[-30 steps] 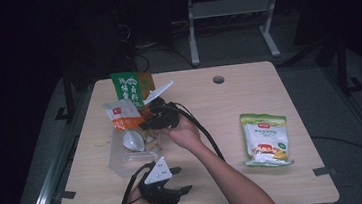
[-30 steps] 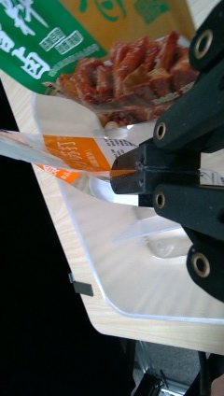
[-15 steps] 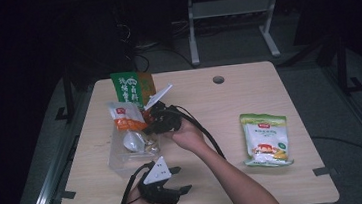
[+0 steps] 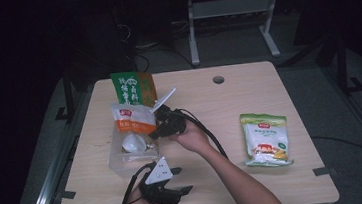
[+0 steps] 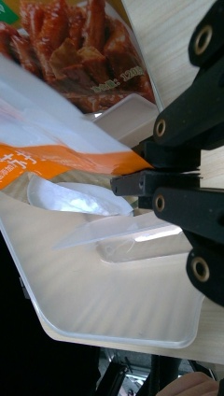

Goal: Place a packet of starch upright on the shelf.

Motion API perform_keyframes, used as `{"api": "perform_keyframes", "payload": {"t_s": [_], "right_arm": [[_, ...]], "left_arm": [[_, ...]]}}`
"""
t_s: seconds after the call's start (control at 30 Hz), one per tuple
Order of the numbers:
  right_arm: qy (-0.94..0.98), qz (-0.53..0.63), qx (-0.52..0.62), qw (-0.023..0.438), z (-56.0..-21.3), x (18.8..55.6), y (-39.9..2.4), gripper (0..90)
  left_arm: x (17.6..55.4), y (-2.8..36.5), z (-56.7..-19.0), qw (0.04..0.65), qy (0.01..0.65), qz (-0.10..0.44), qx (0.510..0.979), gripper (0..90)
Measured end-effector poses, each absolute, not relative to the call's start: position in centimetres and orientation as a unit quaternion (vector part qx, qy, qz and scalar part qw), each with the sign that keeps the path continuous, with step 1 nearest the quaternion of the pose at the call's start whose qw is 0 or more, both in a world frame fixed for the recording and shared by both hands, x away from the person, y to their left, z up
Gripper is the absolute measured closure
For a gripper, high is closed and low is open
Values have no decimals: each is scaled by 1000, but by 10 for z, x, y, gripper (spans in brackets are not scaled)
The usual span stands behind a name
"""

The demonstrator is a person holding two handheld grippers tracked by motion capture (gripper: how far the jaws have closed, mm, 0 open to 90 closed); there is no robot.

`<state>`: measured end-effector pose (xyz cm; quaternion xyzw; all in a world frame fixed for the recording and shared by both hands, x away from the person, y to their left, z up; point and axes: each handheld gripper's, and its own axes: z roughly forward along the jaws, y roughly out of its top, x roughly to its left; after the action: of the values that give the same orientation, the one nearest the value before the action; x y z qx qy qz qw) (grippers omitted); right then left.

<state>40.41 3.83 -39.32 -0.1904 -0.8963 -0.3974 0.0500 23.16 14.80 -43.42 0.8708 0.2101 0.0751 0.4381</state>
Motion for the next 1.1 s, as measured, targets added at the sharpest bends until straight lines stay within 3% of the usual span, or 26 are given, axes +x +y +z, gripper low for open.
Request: {"api": "perform_keyframes", "payload": {"t_s": [0.43,0.77,1.1], "right_arm": [[-878,-431,-204,51,-376,401,7,696],[-870,-438,-219,65,-374,396,-17,621],[-867,-437,-235,42,-371,392,-52,533]], "left_arm": [[235,148,-435,436,218,74,870,324],[238,148,-435,434,221,75,870,311],[240,148,-435,438,226,72,867,306]]}}
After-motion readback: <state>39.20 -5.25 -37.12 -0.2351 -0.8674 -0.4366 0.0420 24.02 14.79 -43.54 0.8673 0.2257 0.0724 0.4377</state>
